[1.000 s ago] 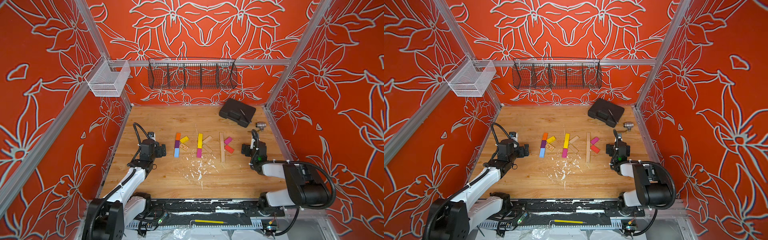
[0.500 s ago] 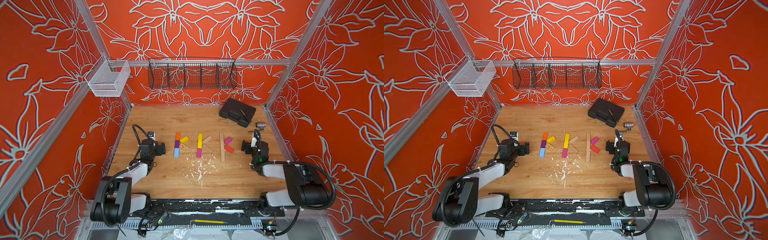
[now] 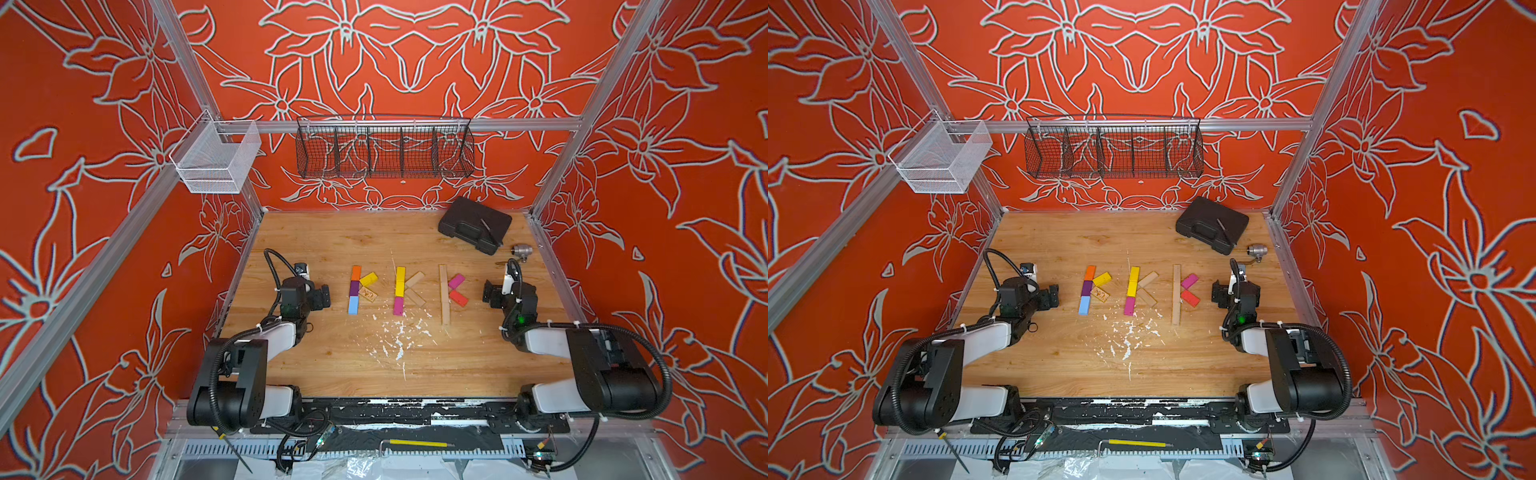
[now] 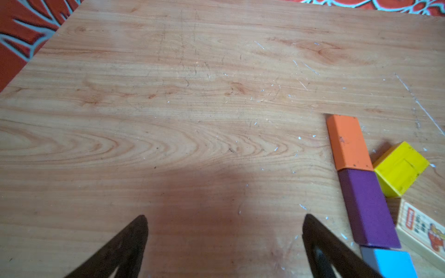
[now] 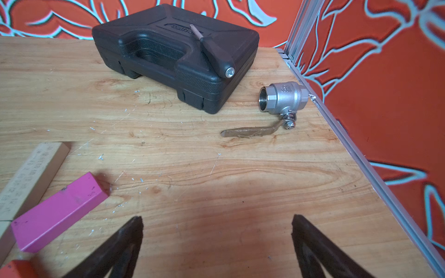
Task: Assemble the letter k with building blocks
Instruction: Reset both arms
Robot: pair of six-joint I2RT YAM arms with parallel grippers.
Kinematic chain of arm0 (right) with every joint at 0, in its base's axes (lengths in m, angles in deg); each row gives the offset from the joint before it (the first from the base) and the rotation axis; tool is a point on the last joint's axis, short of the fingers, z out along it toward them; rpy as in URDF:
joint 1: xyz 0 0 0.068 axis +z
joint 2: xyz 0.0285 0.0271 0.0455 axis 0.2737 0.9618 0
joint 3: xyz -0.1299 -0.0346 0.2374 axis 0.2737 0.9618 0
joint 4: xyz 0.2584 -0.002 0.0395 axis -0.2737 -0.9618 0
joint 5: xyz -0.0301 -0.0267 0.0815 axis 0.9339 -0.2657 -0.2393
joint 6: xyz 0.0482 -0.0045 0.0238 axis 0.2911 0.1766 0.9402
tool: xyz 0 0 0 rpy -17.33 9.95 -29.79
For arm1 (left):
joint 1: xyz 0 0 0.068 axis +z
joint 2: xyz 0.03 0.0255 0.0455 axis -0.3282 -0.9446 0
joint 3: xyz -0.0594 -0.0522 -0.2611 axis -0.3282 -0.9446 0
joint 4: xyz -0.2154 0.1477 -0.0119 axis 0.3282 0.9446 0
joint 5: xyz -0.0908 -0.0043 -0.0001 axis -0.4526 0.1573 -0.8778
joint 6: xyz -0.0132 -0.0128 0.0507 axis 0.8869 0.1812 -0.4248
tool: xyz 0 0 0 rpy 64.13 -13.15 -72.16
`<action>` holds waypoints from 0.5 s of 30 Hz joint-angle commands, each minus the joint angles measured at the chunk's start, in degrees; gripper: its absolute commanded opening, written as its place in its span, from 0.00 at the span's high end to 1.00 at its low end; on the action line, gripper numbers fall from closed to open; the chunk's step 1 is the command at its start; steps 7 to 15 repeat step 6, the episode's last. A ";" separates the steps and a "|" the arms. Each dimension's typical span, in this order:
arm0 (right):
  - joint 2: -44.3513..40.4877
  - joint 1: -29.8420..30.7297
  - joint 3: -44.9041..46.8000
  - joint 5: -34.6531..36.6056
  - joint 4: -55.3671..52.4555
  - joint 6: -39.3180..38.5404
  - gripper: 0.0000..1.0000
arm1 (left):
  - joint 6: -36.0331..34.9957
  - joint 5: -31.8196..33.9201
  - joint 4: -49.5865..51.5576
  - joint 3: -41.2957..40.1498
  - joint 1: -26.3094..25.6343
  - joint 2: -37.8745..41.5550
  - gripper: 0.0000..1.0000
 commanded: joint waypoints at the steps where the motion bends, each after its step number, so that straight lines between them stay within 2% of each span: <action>1: -0.09 0.09 -1.66 -0.56 -0.54 -0.07 0.02 | -0.05 -0.62 -1.25 0.70 0.20 0.55 0.03; 15: -0.60 0.07 -0.92 -0.73 0.31 -0.18 0.02 | -0.05 -0.62 -1.25 0.68 0.13 0.57 0.03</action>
